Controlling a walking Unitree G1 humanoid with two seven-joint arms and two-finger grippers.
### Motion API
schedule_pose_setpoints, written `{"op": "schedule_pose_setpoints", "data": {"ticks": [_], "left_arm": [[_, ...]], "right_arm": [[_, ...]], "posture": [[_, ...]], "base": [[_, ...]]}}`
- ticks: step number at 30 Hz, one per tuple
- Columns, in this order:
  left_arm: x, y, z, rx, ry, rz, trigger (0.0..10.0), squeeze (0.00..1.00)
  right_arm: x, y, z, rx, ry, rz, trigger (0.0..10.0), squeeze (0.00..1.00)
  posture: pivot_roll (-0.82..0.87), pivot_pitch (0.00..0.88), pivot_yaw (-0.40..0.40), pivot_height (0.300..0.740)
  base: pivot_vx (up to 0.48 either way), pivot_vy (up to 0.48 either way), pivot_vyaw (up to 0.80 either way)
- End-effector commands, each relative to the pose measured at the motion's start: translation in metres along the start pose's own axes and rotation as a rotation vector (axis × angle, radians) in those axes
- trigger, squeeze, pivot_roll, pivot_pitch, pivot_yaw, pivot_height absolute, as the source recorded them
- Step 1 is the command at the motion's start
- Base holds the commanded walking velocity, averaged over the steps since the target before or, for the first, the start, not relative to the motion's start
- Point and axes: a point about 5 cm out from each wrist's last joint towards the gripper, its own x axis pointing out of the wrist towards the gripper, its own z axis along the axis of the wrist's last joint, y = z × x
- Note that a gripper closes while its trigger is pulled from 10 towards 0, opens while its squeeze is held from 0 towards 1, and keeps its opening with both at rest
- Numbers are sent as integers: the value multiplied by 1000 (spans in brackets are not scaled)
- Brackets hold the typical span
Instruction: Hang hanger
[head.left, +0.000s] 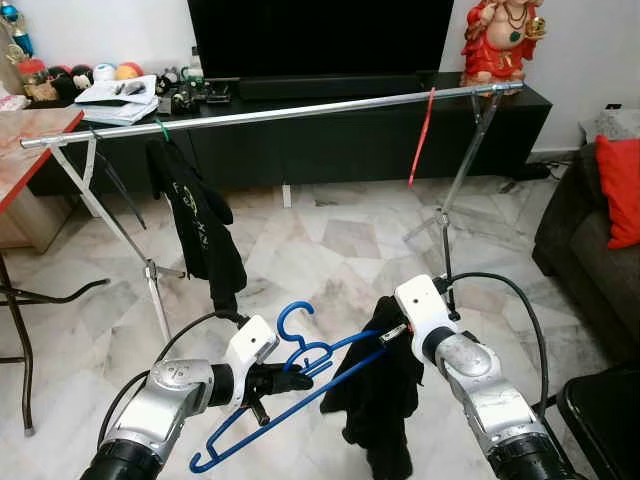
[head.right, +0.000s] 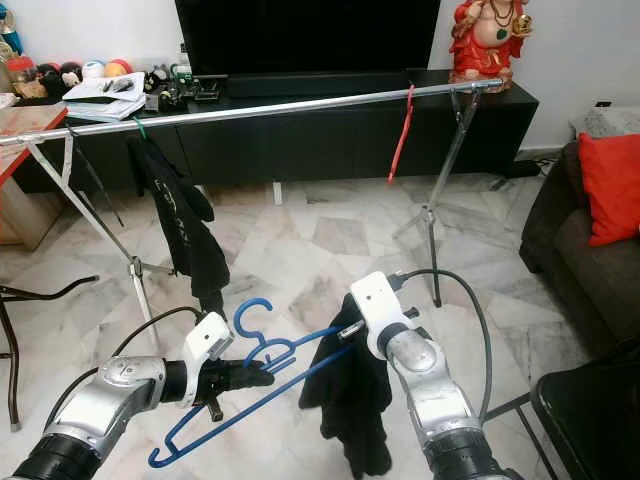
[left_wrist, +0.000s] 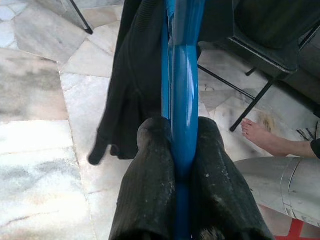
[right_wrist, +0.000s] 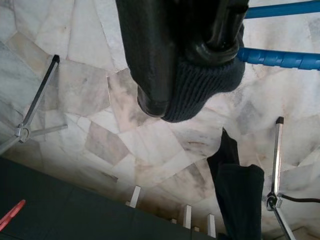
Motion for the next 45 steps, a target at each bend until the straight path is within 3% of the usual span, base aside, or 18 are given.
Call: {"op": "schedule_pose_setpoints", "data": {"ticks": [1, 7, 11, 21, 23, 26, 30, 31, 35, 42, 45], "left_arm": [[0, -1, 1, 7, 6, -1, 10000, 0], [3, -5, 4, -15, -16, -24, 10000, 0], [4, -6, 4, -20, -19, -29, 10000, 0], [8, -5, 4, -33, -28, -9, 10000, 0], [9, -1, 5, -28, -39, 30, 10000, 0], [9, 5, 6, -26, -54, 86, 10000, 0], [9, 7, 9, -45, -83, 109, 10000, 0], [8, 8, 10, -49, -93, 116, 10000, 0], [8, 8, 11, -48, -102, 131, 10000, 0], [10, 7, 11, -55, -115, 133, 10000, 0], [10, 6, 11, -59, -120, 128, 10000, 0]], "right_arm": [[-2, 5, 17, -27, -75, 40, 10000, 0], [-6, 15, 30, 4, -144, 134, 10000, 0], [-17, 25, 42, -56, -228, 283, 10000, 0], [-37, 42, 49, -79, -277, 521, 10000, 0], [-48, 51, 47, -93, -299, 631, 10000, 0], [-54, 55, 47, -76, -314, 685, 10000, 0], [-53, 49, 44, -74, -300, 647, 10000, 0], [-45, 37, 37, -81, -253, 543, 10000, 0], [-34, 15, 29, -61, -184, 366, 10000, 0], [-37, 21, 37, -37, -233, 419, 10000, 0], [-42, 33, 39, -19, -264, 508, 10000, 0]], "posture": [[-43, 50, 37, 740], [-48, 53, 39, 740], [-49, 57, 39, 740], [-57, 70, 39, 740], [-57, 74, 40, 740], [-59, 77, 40, 740], [-58, 81, 39, 740], [-57, 81, 39, 740], [-56, 80, 37, 740], [-57, 77, 35, 740], [-53, 75, 34, 740]], "base": [[0, 0, 0], [0, 0, 0], [0, 0, 0], [0, 0, 0], [0, 0, 0], [0, 0, 0], [0, 0, 0], [0, 0, 0], [0, 0, 0], [0, 0, 0], [0, 0, 0]]}}
